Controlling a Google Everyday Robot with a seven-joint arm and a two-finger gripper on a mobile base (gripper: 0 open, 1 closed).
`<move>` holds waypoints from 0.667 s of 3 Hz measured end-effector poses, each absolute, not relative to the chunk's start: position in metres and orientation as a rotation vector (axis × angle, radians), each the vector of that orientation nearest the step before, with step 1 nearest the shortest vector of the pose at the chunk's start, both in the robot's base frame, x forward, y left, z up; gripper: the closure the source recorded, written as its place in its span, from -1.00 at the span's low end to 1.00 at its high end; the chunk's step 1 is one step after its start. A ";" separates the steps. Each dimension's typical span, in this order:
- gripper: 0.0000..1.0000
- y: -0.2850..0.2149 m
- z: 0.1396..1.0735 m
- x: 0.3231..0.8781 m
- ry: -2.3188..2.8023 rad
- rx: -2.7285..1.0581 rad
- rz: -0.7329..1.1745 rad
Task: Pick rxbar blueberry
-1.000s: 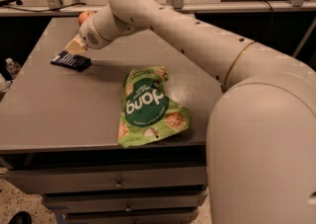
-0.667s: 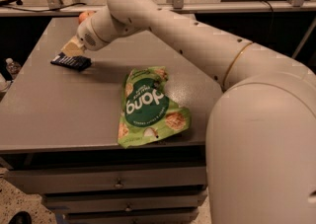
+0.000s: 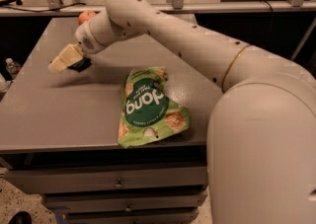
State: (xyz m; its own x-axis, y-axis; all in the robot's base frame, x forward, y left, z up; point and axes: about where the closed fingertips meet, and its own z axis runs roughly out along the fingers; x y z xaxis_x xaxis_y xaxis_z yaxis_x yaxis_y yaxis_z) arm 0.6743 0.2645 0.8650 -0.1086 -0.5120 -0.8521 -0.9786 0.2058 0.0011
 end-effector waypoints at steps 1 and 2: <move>-1.00 0.266 0.860 0.679 1.731 -1.408 0.774; -1.00 0.267 0.851 0.684 1.735 -1.412 0.745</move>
Offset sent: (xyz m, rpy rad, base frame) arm 0.0188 -0.0007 -0.0234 -0.0435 -0.0465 -0.0330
